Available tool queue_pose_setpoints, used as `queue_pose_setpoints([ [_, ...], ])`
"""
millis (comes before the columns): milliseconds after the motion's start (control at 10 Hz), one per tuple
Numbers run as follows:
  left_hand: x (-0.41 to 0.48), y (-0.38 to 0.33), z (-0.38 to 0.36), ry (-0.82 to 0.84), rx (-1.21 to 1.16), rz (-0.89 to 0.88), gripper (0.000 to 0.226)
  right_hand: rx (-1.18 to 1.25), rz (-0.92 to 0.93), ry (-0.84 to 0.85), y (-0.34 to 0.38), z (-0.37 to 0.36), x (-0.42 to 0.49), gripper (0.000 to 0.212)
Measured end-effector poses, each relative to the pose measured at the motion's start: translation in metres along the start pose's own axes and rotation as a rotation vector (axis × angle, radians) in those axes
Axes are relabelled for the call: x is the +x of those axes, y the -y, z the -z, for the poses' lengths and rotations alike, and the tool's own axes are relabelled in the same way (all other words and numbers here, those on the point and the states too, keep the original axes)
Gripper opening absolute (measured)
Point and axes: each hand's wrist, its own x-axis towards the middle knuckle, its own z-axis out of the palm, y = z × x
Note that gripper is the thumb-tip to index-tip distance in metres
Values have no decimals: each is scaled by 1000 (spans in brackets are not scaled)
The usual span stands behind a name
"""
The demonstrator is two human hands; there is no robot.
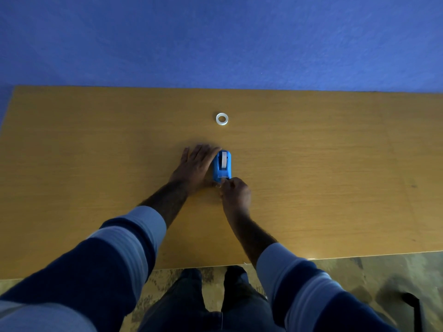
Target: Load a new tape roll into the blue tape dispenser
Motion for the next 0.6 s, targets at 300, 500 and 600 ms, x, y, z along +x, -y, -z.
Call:
queue_pose_setpoints([
  [300, -3, -9, 12, 87, 35, 18, 122, -592, 337, 30, -5, 37, 12, 26],
  [500, -14, -2, 37, 128, 56, -18, 124, -709, 362, 71, -4, 58, 22, 20],
  [600, -18, 7, 41, 117, 74, 12, 118, -790, 432, 39, -6, 64, 25, 24],
])
